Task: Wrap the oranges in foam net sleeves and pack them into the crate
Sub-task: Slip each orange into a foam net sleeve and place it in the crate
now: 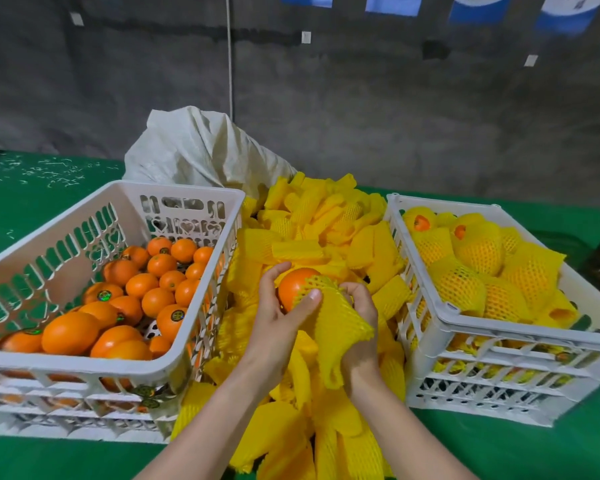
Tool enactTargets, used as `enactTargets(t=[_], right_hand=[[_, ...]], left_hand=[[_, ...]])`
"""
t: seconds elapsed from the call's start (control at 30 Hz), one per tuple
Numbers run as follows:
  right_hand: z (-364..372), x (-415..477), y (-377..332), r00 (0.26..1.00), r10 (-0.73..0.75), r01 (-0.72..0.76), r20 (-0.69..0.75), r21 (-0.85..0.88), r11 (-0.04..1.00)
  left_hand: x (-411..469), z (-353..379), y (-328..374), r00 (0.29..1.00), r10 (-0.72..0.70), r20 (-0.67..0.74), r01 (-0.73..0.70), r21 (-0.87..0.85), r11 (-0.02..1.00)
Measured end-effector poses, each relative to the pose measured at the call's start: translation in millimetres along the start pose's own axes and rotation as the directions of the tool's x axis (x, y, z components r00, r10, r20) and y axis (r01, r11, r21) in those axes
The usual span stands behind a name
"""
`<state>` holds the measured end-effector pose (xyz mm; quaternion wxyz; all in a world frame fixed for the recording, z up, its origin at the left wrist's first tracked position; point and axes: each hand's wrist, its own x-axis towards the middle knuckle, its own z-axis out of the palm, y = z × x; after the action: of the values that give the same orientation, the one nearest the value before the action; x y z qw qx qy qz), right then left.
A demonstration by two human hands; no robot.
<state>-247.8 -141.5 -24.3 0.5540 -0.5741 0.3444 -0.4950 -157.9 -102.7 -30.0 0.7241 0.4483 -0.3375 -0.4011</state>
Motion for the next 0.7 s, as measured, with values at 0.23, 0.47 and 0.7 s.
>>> enactTargets(t=[0.23,0.47,0.7], right_hand=[[12.5,-17.4,2.9,0.991,-0.136,0.136,0.019,-0.021,0.990],[13.8,1.6,-0.9,0.965,-0.262,0.259,0.015,-0.211,0.942],[3.8,33.9,-3.5,0.980,-0.195,0.188,-0.043,-0.132,0.973]], left_hand=[[20.6,-12.6,-11.3,0.976,-0.159,-0.151,0.151,-0.065,0.986],[31.8,-19.9,-18.4,0.963,-0.194,-0.189,0.179,-0.095,0.979],[33.1,-16.8,-11.9,0.966,-0.243,-0.084,0.221,-0.209,0.953]])
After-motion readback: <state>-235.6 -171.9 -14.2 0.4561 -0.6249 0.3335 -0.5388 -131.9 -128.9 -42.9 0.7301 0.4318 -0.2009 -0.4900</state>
